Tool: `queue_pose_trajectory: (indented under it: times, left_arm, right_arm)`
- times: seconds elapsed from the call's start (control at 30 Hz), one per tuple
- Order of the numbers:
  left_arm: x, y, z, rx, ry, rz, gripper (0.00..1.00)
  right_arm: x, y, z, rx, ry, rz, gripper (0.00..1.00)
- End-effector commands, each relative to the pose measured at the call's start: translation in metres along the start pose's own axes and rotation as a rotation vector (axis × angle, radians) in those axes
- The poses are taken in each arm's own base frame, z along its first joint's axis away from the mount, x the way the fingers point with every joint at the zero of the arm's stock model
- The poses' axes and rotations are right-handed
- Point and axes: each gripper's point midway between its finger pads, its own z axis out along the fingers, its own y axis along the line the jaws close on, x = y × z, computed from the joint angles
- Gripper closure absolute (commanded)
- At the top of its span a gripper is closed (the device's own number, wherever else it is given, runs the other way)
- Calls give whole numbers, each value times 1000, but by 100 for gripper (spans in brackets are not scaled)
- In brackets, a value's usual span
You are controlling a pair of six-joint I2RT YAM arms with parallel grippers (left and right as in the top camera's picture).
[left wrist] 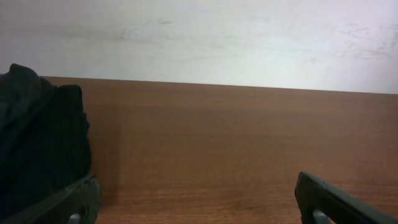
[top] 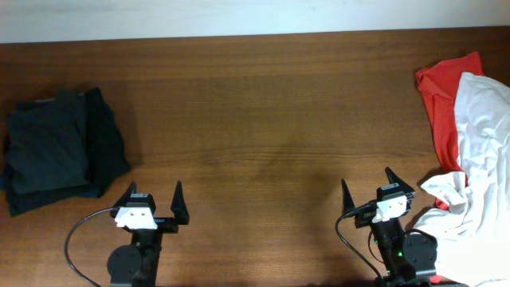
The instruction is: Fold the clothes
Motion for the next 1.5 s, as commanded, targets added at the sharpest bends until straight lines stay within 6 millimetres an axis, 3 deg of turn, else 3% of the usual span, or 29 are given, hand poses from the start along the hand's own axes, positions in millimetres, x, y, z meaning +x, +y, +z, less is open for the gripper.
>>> queue_pose_trajectory:
  times: [0.0, 0.87, 1.1, 1.27, 1.47]
  left_arm:
    - [2, 2, 0, -11, 2, 20, 1]
    - [0, 2, 0, -11, -5, 19, 1]
    - [2, -11, 1, 61, 56, 17, 1]
    - [-6, -14, 7, 61, 224, 11, 1]
    - [-10, -17, 27, 51, 487, -2, 1]
  right_arm:
    - [3, -1, 0, 4, 8, 6, 1]
    - [1, 3, 0, -20, -1, 16, 1]
    - [-8, -1, -5, -4, 28, 96, 1]
    - [-14, -6, -6, 10, 155, 115, 1]
    - [-11, -8, 10, -8, 486, 185, 1]
